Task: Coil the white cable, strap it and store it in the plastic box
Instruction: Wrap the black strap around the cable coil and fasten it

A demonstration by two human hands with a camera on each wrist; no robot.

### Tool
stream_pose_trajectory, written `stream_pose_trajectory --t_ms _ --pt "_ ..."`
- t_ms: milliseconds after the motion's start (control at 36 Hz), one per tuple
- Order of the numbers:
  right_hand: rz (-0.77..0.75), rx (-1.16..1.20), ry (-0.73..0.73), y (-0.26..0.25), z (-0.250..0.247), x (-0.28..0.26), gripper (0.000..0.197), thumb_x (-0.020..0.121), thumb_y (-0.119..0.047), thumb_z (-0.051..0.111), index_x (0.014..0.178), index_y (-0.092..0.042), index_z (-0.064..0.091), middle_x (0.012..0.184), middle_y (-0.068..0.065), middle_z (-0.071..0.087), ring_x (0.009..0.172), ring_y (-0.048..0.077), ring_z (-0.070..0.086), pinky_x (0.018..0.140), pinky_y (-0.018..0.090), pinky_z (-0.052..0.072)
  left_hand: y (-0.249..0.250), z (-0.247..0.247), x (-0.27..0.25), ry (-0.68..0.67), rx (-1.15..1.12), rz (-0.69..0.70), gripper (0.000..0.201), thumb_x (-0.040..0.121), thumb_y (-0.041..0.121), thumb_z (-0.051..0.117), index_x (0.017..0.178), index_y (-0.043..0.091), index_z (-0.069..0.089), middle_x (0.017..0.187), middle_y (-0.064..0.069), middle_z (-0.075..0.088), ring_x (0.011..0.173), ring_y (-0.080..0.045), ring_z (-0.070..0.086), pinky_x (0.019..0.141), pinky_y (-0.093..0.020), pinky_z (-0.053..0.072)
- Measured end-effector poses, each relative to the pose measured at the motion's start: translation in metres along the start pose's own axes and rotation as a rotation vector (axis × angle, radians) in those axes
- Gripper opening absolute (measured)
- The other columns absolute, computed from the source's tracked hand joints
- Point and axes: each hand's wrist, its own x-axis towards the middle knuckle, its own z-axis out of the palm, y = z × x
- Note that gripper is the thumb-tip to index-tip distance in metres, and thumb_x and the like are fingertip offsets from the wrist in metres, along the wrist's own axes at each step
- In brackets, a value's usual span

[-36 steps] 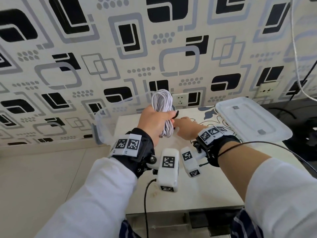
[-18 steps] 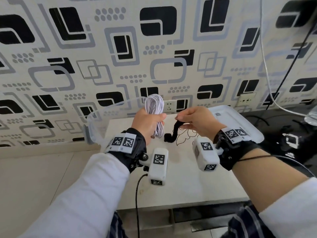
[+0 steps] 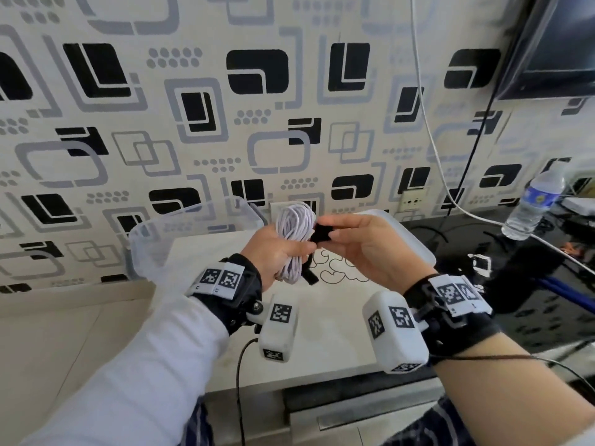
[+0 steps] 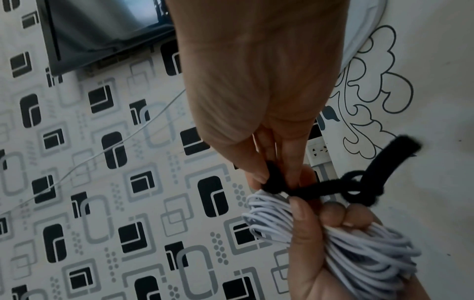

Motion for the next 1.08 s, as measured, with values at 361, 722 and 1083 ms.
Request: stream_pose_trajectory --t_ms 361,722,1083 --pt "0.016 -0.105 0.024 0.000 -0.018 0.001 0.030 0.083 0.008 0.061 0.113 0.004 0.064 0.101 0.016 0.066 0.086 0.024 0.063 0.072 0.027 0.055 0.002 0.010 0.003 -0.008 -0.082 0.015 0.022 0.083 -0.010 0.064 0.086 0.011 0.064 0.056 0.003 0.059 0.054 -0.012 0.059 0.056 -0.028 0.050" --pt "-0.026 0.239 -0.033 -0.014 -0.011 0.003 0.028 0.077 -0.002 0.059 0.102 -0.010 0.067 0.084 0.004 0.067 0.083 0.017 0.058 0.085 0.032 0.047 -0.006 0.000 0.006 -0.012 -0.013 -0.091 0.019 0.081 -0.009 0.066 0.086 0.008 0.060 0.059 -0.002 0.056 0.053 -0.017 0.054 0.059 -0.032 0.047" --pt "-0.072 -0.072 0.071 -0.005 -0.006 0.004 0.022 0.084 0.012 0.057 0.105 0.006 0.062 0.074 0.012 0.064 0.059 0.022 0.058 0.067 0.029 0.054 0.001 -0.013 0.004 0.162 -0.118 -0.046 0.049 0.059 0.009 0.083 0.104 0.003 0.066 0.114 -0.032 0.065 0.059 -0.016 0.058 0.066 -0.034 0.047"
